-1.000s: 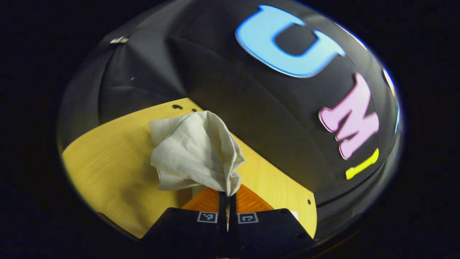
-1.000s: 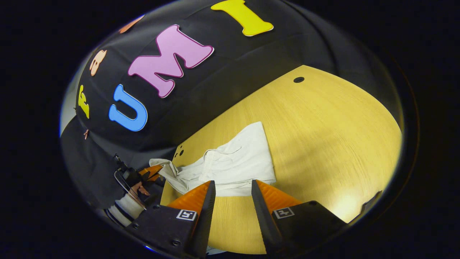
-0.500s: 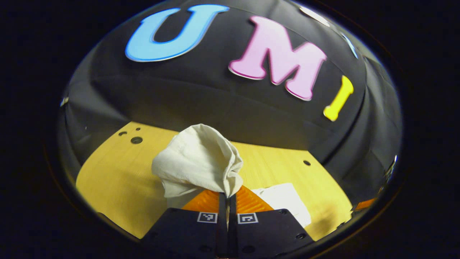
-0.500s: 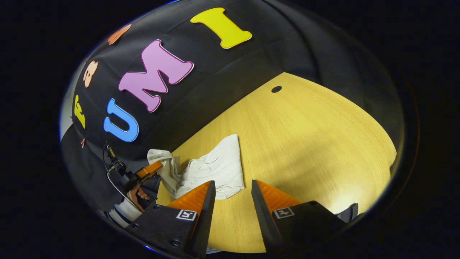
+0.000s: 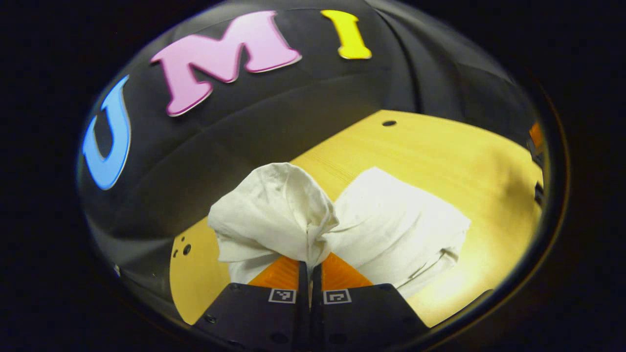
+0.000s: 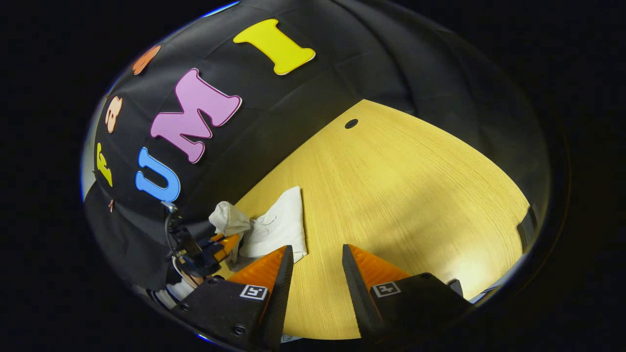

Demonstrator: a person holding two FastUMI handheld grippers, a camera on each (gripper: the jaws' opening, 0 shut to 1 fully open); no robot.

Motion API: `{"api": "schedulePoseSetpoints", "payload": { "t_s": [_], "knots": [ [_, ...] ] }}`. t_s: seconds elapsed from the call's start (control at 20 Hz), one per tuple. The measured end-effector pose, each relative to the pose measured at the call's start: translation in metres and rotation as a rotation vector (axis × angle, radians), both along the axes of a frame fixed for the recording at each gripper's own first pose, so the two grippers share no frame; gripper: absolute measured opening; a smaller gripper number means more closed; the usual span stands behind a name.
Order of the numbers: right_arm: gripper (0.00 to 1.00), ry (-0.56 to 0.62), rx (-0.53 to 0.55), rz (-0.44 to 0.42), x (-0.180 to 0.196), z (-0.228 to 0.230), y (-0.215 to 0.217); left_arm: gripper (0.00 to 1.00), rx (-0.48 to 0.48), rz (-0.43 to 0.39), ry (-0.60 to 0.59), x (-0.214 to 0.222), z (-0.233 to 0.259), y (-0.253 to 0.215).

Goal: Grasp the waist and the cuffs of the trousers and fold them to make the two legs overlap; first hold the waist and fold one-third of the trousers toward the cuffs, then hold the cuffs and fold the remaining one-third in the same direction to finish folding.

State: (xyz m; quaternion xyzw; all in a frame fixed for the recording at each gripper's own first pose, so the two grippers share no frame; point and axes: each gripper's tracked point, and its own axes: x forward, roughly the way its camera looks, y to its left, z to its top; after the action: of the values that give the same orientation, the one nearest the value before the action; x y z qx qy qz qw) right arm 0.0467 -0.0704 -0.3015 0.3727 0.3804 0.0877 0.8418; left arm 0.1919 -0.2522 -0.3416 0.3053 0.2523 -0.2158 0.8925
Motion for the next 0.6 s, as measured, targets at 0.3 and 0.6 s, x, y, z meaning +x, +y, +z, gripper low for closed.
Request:
{"api": "schedulePoseSetpoints", "payload": {
  "t_s": [0.3,0.6],
  "knots": [
    [0.62,0.012,0.005,-0.061,-0.009,-0.002,-0.022,0.06,0.24,-0.186,-0.072,-0.017,-0.023,-0.003],
    [0.62,0.006,0.015,-0.088,-0.02,0.001,-0.018,0.25,0.39,-0.358,-0.123,-0.045,-0.047,-0.007]
  ]
}}
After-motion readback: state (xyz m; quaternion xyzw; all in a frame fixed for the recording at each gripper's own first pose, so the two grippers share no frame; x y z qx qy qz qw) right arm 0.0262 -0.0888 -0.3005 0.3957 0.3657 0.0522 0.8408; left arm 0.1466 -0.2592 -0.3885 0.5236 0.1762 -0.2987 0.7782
